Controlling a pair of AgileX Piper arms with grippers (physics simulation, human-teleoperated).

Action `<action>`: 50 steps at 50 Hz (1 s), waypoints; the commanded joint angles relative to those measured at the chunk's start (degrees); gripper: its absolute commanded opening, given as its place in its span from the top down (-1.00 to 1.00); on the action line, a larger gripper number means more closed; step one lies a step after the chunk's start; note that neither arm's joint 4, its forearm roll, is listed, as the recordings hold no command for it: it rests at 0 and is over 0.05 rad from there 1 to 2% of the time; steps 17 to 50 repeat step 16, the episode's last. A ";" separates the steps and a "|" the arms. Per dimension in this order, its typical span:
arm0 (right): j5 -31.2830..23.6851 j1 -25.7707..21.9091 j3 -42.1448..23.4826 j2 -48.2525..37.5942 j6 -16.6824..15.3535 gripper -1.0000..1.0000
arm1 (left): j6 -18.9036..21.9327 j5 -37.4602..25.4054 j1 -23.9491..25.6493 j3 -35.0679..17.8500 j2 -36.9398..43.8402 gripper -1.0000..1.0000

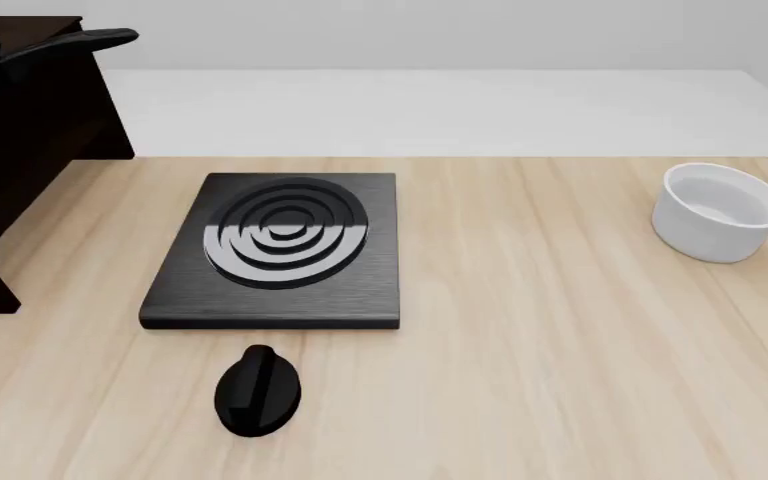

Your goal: Put the frying pan on the cabinet shelf.

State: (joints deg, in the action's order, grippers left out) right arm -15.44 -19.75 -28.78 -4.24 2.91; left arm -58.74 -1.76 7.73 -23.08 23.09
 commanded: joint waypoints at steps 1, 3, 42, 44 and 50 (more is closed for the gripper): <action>-0.87 0.30 0.46 0.96 -0.66 -1.00 | 15.39 -14.18 4.53 -7.28 -7.61 -1.00; -1.09 0.37 0.49 1.15 -0.82 -1.00 | 17.98 -16.05 5.76 -8.49 -7.66 -1.00; -2.52 0.93 0.20 2.45 -1.01 -1.00 | 34.33 -22.72 5.20 -12.26 -6.29 -1.00; -2.52 0.93 0.20 2.45 -1.01 -1.00 | 34.33 -22.72 5.20 -12.26 -6.29 -1.00; -2.52 0.93 0.20 2.45 -1.01 -1.00 | 34.33 -22.72 5.20 -12.26 -6.29 -1.00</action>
